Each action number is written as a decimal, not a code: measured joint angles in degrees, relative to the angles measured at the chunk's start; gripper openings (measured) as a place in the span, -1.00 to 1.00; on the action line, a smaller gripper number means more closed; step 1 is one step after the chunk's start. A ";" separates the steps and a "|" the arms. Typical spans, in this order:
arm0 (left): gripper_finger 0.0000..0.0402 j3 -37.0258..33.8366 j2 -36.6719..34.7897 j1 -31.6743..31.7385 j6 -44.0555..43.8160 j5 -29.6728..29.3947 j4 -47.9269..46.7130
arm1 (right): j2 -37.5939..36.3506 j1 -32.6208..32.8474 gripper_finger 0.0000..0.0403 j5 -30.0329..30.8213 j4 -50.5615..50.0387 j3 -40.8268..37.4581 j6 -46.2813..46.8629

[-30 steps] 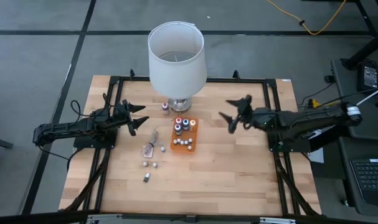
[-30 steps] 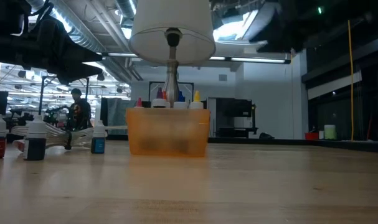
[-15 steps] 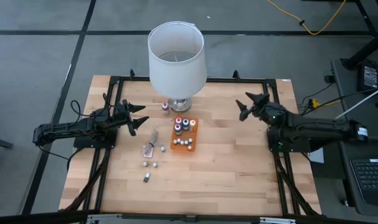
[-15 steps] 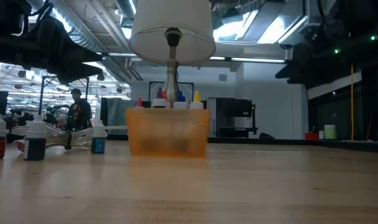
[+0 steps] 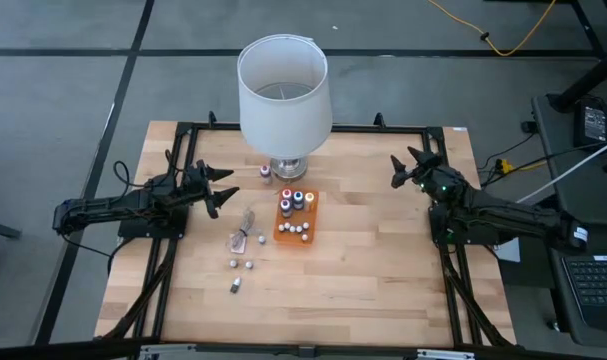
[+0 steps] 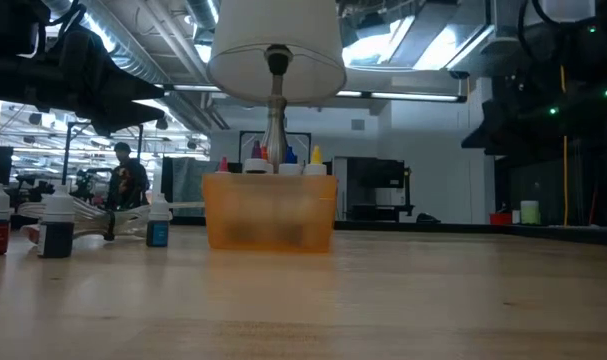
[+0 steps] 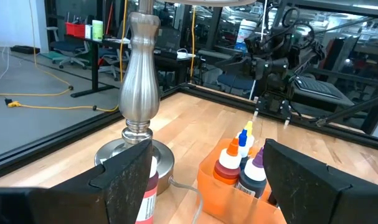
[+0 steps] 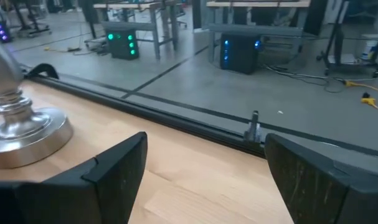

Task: Pick & Place food coloring
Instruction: Put the small blue food coloring bottle into the orange bin

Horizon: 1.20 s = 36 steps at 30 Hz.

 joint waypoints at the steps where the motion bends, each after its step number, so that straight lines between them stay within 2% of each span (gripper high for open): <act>1: 0.47 0.00 0.01 0.00 -0.01 0.00 0.00 | -0.63 -0.38 0.61 0.00 0.08 -0.51 0.19; 8: 0.47 -0.02 0.00 0.00 -0.01 0.00 -0.01 | -3.98 -2.09 0.61 0.02 -0.41 -3.41 1.28; 12: 0.47 -0.02 0.00 0.00 -0.01 0.00 -0.01 | -6.29 -2.68 0.61 0.02 -3.96 -3.44 1.25; 24: 0.47 -0.01 0.00 0.00 -0.01 0.00 0.00 | -15.71 -4.18 0.61 0.04 -3.90 -3.44 1.27; 36: 0.47 0.00 0.01 0.00 0.00 0.00 0.00 | -19.02 -4.31 0.61 0.09 -3.92 -3.44 1.27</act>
